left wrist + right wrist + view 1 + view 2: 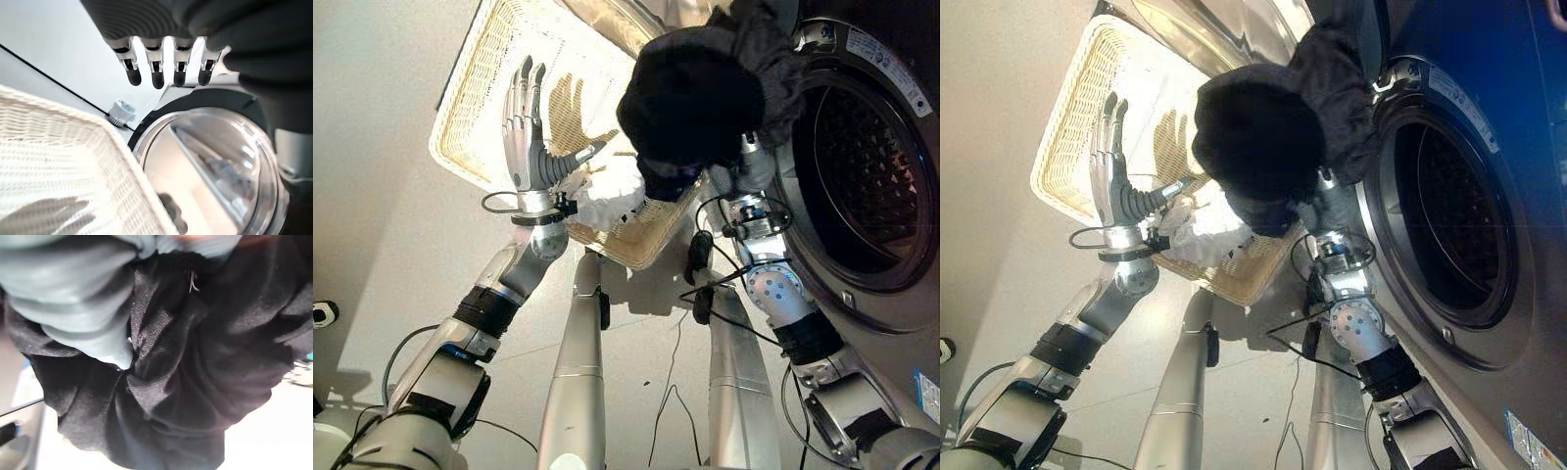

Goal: Put the clothes into the washing machine.

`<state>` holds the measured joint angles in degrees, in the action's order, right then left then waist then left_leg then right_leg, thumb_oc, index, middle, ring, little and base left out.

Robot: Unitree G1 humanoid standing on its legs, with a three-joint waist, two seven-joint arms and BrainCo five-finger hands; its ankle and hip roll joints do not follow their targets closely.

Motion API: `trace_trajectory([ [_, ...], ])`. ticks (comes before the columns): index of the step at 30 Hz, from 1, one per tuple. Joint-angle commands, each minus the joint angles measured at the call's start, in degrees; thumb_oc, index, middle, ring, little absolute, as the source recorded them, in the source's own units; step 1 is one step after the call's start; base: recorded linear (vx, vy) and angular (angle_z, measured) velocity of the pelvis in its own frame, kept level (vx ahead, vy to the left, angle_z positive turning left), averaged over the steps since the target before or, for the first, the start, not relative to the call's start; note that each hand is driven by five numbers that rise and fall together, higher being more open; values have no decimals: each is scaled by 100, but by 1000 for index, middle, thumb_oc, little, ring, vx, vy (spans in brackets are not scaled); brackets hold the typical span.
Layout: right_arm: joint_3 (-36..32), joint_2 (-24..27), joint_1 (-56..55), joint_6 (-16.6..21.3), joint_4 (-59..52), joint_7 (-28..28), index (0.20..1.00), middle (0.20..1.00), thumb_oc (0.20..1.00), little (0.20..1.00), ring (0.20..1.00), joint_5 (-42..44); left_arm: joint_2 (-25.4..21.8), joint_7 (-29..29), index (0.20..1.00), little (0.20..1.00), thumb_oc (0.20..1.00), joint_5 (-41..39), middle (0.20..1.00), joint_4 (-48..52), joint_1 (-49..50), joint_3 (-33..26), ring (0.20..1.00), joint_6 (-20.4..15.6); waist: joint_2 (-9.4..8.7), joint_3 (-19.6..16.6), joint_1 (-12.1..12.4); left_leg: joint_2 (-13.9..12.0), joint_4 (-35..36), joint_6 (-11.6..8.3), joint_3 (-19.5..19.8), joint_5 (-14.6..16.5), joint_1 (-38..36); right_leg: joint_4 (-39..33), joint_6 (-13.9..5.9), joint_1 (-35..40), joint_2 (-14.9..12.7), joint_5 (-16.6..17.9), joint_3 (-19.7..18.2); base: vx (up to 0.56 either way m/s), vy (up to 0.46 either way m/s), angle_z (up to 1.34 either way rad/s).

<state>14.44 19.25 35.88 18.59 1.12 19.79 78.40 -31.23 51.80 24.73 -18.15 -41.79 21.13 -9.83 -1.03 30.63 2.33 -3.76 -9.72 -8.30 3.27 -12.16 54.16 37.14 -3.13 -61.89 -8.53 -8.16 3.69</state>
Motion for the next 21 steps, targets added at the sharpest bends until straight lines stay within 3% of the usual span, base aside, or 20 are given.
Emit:
trace_trajectory([
  [1, -190, 101, 167, 424, -759, 71, 200, 200, 200, 200, 200, 27, -105, -1241, 1000, 1000, 1000, -612, 1000, 101, -277, -96, 1000, -565, 146, -83, -188, 513, -672, 303, -273, 634, 52, -1695, -491, 462, 283, 1373, 514, 0, 0, 0],
  [5, -345, 298, 123, 416, -654, 207, 200, 200, 200, 200, 200, 184, -207, -1670, 1000, 1000, 1000, -753, 1000, 187, -208, 4, 1000, -629, 179, -83, -221, 516, -643, 318, -292, 636, 23, -1751, -491, 488, 303, 1400, 487, 2, 20, -1],
  [8, -389, 330, 142, 288, -537, 200, 200, 200, 200, 200, 200, 181, -271, -1527, 1000, 1000, 1000, -994, 1000, 57, -222, 28, 1000, -651, 198, -83, -234, 508, -649, 322, -309, 651, 6, -1739, -490, 491, 318, 1389, 460, 4, 27, 0],
  [13, -274, 291, 228, -196, 42, -221, 200, 200, 200, 200, 200, 178, -96, -234, 1000, 1000, 1000, -1326, 1000, -516, -315, -183, 1000, -1049, 180, -83, -231, 479, -667, 298, -322, 645, 19, -1686, -470, 469, 333, 1351, 445, 0, 0, 0],
  [21, -29, 345, 432, -664, 1941, -579, 200, 200, 200, 200, 200, 702, 349, 600, 1000, 1000, 1000, -1655, 1000, -1618, -716, -193, 1000, -1201, 156, -83, -280, 456, -622, 254, -361, 595, 46, -1694, -439, 430, 398, 1364, 408, -1, 4, 0],
])
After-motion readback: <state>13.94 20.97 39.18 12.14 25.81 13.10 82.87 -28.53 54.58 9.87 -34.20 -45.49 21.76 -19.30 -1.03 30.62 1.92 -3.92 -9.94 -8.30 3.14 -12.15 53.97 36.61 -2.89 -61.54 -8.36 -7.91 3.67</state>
